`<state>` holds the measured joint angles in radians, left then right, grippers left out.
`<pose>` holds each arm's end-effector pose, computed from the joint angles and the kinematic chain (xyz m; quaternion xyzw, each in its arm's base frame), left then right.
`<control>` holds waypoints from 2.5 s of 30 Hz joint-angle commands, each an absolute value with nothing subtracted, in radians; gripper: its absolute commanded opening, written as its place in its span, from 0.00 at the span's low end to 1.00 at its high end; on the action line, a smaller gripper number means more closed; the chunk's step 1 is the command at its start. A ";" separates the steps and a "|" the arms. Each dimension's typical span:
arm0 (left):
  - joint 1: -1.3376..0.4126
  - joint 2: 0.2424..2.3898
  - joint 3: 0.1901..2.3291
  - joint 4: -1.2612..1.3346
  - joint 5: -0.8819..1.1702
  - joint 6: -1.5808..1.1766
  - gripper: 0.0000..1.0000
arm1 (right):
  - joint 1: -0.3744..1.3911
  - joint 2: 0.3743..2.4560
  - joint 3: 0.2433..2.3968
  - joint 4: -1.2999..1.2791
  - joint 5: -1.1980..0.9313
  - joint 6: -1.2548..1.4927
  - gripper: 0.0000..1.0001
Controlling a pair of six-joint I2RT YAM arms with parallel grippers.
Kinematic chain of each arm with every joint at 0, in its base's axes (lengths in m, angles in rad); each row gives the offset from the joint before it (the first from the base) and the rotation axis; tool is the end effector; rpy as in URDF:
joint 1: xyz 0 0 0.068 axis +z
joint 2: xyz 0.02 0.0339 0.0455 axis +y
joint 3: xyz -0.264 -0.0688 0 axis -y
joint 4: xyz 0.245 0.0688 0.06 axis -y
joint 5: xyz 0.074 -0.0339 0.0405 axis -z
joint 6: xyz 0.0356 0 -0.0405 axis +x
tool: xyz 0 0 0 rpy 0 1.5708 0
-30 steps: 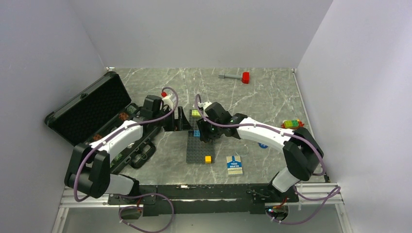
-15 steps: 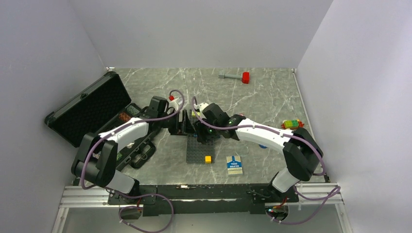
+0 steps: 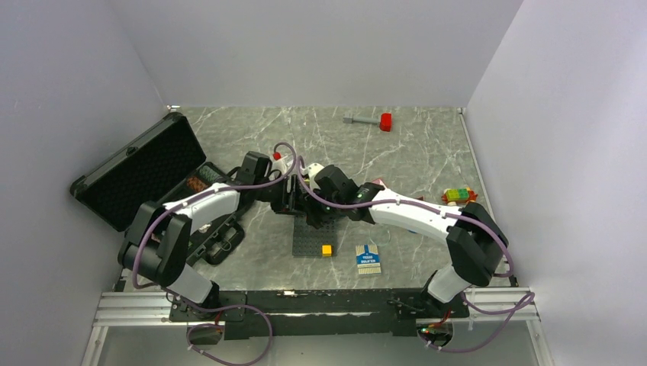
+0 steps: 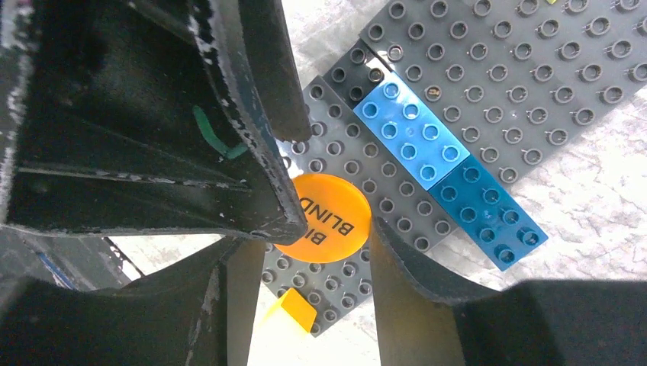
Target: Pack up texas hold em set
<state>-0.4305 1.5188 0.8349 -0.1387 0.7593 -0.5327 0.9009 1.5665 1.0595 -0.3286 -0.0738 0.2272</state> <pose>0.2642 -0.1483 0.1957 0.0911 0.8703 -0.4629 0.1410 0.2063 0.2647 0.2298 -0.3207 0.8758 0.2211 0.2851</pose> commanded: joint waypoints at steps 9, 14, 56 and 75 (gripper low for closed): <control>-0.472 1.563 0.889 -0.114 0.813 -0.534 0.46 | 0.922 1.522 1.083 -0.288 -0.023 0.206 0.33; -0.476 1.568 0.891 -0.115 0.821 -0.532 0.38 | 0.923 1.522 1.080 -0.286 -0.017 0.206 0.32; 0.026 1.076 0.809 -0.415 0.503 -0.417 0.00 | 0.789 1.268 0.924 -0.224 0.086 0.314 0.94; 0.634 1.003 0.690 -0.356 0.456 -0.422 0.00 | 0.641 1.125 0.772 -0.119 -0.021 0.343 0.94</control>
<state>0.5945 0.9852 0.7010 -0.4492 0.4644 -0.4133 0.6548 1.1748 0.7860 -0.1902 0.0086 0.3435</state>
